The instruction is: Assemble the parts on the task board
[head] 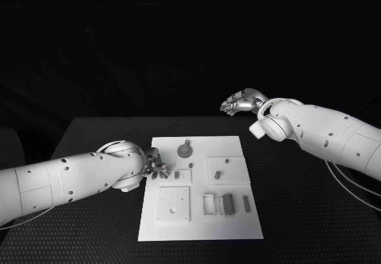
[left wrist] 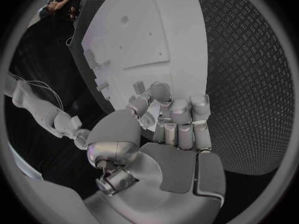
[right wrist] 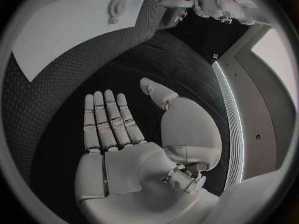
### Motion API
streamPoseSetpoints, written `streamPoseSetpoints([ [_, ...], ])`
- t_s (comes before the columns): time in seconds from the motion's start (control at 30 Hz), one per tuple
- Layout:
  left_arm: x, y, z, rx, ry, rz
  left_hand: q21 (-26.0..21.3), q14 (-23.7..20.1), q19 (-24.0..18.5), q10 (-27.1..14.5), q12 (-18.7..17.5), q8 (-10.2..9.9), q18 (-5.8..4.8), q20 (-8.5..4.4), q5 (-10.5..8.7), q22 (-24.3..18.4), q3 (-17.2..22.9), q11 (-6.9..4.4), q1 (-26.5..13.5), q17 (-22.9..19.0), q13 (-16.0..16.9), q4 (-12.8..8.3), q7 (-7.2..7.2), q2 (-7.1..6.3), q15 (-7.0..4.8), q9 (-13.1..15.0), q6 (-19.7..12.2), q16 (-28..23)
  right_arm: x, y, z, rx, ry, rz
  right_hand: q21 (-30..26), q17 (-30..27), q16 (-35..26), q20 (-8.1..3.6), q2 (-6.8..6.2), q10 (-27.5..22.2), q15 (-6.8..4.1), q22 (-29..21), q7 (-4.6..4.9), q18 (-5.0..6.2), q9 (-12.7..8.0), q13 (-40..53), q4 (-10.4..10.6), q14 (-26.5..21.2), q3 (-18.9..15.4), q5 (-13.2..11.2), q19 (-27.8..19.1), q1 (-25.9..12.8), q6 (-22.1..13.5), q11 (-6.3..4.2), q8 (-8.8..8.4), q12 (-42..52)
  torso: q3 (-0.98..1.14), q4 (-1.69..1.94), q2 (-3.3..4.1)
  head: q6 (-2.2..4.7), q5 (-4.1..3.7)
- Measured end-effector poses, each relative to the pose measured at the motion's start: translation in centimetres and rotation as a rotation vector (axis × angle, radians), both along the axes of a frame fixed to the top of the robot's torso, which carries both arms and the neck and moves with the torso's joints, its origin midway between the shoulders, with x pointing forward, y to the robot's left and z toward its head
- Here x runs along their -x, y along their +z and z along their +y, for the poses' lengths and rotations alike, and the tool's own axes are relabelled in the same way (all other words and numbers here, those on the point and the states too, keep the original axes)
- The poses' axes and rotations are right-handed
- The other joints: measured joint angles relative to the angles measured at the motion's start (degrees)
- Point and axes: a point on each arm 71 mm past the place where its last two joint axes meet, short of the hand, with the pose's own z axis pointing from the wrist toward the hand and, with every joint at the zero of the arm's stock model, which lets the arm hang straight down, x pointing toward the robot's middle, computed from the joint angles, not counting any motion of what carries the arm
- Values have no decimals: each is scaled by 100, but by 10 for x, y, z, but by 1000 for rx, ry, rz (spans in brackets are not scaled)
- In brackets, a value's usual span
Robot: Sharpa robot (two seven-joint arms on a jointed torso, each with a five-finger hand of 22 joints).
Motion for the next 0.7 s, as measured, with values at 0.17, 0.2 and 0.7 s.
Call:
streamPoseSetpoints([
  [0.17, 0, 0, 0, -1, 0, 0, 0, 0, 0, 1, 0, 0, 0, 0, 0, 0, 0, 0, 0, 0, 0, 0, -2, 0, 0, 0, 1, 0, 0, -1, 0, -1, 2, 3, 0, 0, 0, -1, 0, 0, -20, 0, 0, 0, -4, 0, 0, -20, 0, 0, -1, 0, 0, 0, 0, 0, 1, 3, -1, -5, 2],
  [0.2, 0, 0, 0, -1, 0, 0, 0, 0, 0, 1, 0, 0, 0, 0, 0, 0, 0, 0, 0, 0, 0, 0, -2, 0, 0, 0, 1, 0, 0, -1, 0, -1, 2, 3, 0, 0, 0, -12, 0, 0, -20, 0, 0, 0, -4, 0, 0, -20, 0, 0, -12, 0, 0, 0, 0, 0, 1, 3, -1, -5, 2],
  [0.7, 0, 0, -3, -13, -10, -7, 23, -3, 0, 3, 0, 1, -2, 0, -5, 0, -1, 1, -1, 0, 10, 0, -2, -1, 3, -12, -1, 0, 1, -2, 0, -4, 6, 9, -20, -5, 0, -21, 0, 0, -1, 5, 0, 0, -10, -4, 0, -40, 0, 0, -21, 0, 0, 0, 0, -22, -1, -1, -1, -23, 1],
])
